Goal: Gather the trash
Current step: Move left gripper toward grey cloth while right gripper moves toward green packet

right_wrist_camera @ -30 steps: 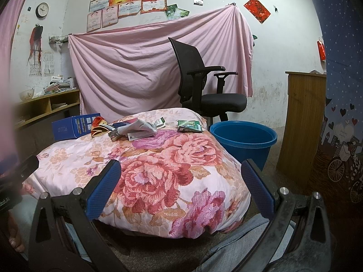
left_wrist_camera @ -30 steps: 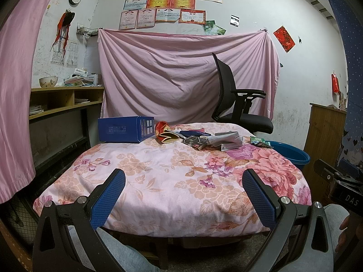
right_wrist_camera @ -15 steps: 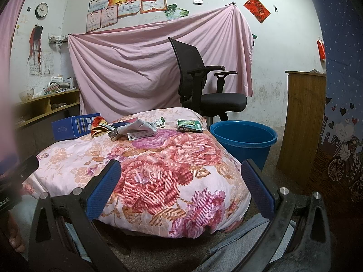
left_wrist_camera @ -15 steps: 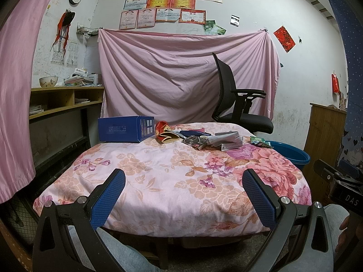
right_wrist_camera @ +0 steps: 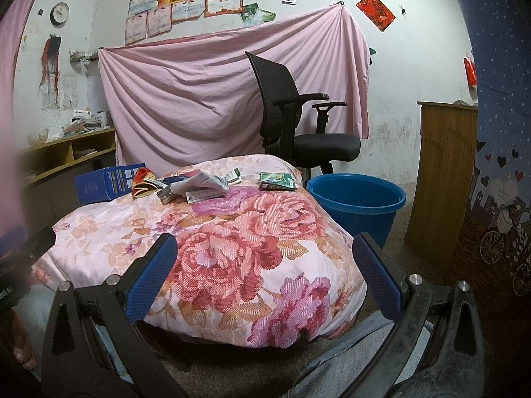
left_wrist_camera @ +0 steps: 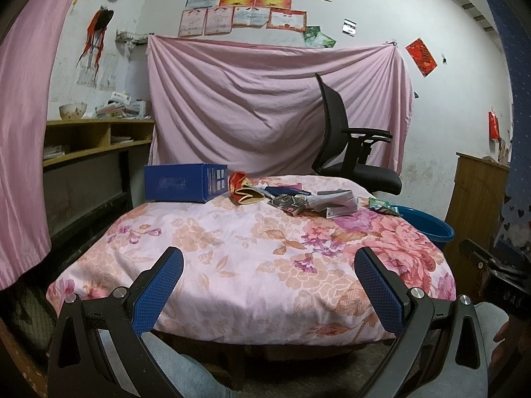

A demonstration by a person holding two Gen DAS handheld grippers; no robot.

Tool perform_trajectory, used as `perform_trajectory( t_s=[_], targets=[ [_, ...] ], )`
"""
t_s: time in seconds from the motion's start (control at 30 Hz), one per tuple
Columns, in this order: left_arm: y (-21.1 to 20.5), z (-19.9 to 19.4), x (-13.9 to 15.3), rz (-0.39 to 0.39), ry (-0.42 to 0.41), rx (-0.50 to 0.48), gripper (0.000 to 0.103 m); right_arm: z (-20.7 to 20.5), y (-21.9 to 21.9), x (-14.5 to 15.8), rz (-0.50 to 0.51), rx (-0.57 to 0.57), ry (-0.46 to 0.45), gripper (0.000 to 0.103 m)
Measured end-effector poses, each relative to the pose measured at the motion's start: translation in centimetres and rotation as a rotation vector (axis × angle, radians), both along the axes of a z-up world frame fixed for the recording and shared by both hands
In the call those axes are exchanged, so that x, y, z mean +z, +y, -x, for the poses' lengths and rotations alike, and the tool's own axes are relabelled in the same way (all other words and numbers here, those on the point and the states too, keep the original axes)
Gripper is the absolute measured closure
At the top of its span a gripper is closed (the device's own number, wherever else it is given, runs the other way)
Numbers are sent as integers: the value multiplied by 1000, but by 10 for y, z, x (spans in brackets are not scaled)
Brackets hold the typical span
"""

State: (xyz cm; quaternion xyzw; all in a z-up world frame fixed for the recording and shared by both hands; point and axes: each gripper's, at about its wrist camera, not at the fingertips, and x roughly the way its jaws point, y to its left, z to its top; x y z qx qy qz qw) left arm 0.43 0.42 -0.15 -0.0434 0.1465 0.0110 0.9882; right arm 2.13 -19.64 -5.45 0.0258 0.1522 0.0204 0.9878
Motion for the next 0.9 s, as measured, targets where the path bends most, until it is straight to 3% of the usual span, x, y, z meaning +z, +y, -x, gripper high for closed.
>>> perform_trajectory(
  t_s=[0.33, 0.5, 0.73, 0.9],
  targets=[
    [11, -20, 6, 43, 18, 18, 2, -11, -4, 6, -23, 6, 42, 0],
    [14, -46, 14, 66, -5, 8, 2, -27, -12, 18, -29, -20, 5, 0],
    [7, -89, 24, 56, -36, -42, 2, -74, -25, 39, -15, -31, -59, 0],
    [4, -125, 28, 42, -43, -98, 2, -114, -31, 42, 5, -18, -49, 0]
  ],
)
